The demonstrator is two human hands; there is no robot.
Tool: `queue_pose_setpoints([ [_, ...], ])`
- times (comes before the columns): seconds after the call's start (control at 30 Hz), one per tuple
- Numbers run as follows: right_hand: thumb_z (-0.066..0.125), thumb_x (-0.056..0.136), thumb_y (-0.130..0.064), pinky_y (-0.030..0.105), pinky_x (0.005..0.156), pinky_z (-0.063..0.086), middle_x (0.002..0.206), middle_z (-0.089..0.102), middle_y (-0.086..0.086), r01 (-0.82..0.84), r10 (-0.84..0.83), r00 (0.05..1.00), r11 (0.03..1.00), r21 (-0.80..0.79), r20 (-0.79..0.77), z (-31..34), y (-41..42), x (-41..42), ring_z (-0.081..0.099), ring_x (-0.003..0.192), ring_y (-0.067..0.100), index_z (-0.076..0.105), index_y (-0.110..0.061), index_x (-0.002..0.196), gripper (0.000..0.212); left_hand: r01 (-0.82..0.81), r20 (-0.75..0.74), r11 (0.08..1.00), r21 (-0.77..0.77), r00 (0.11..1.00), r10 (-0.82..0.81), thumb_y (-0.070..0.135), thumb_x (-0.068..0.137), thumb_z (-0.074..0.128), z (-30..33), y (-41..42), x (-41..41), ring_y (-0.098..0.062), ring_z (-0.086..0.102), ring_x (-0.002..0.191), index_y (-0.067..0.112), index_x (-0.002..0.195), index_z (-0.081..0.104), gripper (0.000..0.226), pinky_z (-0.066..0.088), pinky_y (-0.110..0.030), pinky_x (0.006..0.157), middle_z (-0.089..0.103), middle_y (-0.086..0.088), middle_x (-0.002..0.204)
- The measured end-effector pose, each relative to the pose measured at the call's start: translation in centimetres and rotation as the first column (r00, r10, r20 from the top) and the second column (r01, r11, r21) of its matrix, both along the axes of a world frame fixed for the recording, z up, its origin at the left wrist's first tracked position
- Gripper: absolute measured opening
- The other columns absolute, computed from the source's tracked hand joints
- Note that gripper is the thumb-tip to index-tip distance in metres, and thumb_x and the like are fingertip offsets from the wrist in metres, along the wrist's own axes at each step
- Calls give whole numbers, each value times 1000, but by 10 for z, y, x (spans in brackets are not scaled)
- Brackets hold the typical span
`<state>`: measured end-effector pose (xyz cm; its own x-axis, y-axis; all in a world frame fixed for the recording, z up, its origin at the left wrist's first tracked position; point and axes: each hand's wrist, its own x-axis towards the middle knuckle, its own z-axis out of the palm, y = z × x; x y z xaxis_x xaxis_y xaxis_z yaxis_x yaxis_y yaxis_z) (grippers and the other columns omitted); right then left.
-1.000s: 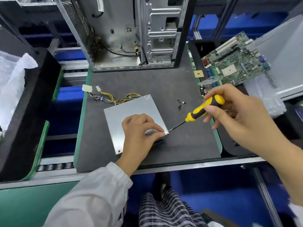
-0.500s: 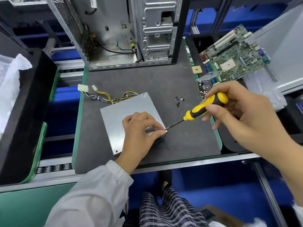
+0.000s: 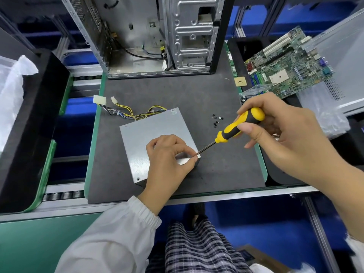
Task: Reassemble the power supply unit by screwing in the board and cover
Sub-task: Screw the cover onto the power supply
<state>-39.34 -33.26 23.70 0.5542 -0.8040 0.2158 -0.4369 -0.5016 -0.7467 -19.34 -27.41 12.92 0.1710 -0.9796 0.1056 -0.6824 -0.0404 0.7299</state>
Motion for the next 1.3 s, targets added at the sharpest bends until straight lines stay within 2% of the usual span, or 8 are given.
queue_pose_setpoints([
  [0.17,56,93,-21,4,57,45,86,64,1,10,-10,1000,1000,-9,22,-1,2,-4,65,76,6,51,-20,104,13,1,-18,1000,19,1000,0,21,77,82,4,0,2,-11,52,95,27,75,75,9,22,-30,100,61,10,86],
  [0.37,55,91,-24,9,59,49,87,63,1,28,-27,998,1000,-7,55,-1,5,-10,65,77,8,51,-21,105,14,-7,-58,996,94,998,13,21,78,81,10,-3,4,-11,51,93,25,77,77,6,33,-49,101,63,8,87],
  [0.57,55,91,-20,10,61,50,89,63,-2,40,-39,997,999,-6,66,-2,5,-15,66,78,4,51,-20,105,15,15,-36,995,103,999,-12,19,77,82,12,-4,5,-11,51,92,25,77,77,8,36,-53,99,62,10,86],
  [0.93,55,91,-22,16,62,53,88,62,1,43,-41,998,998,-39,51,-1,6,-15,66,77,7,51,-20,104,14,54,20,983,175,998,-58,22,79,81,21,-12,12,-16,53,99,25,81,78,4,35,-50,100,63,8,90],
  [1.13,56,91,-21,13,61,51,88,63,-1,41,-38,998,997,-59,53,-2,7,-13,65,76,6,51,-19,104,14,67,30,987,146,997,-72,21,78,81,20,-11,10,-11,51,95,26,80,79,5,34,-48,102,61,13,86],
  [1.3,55,91,-23,17,59,53,88,63,2,30,-28,998,998,-46,51,-4,10,-8,65,75,9,52,-20,104,14,63,37,988,141,997,-69,23,78,81,18,-11,9,-11,51,96,26,82,79,6,33,-46,102,61,14,86],
])
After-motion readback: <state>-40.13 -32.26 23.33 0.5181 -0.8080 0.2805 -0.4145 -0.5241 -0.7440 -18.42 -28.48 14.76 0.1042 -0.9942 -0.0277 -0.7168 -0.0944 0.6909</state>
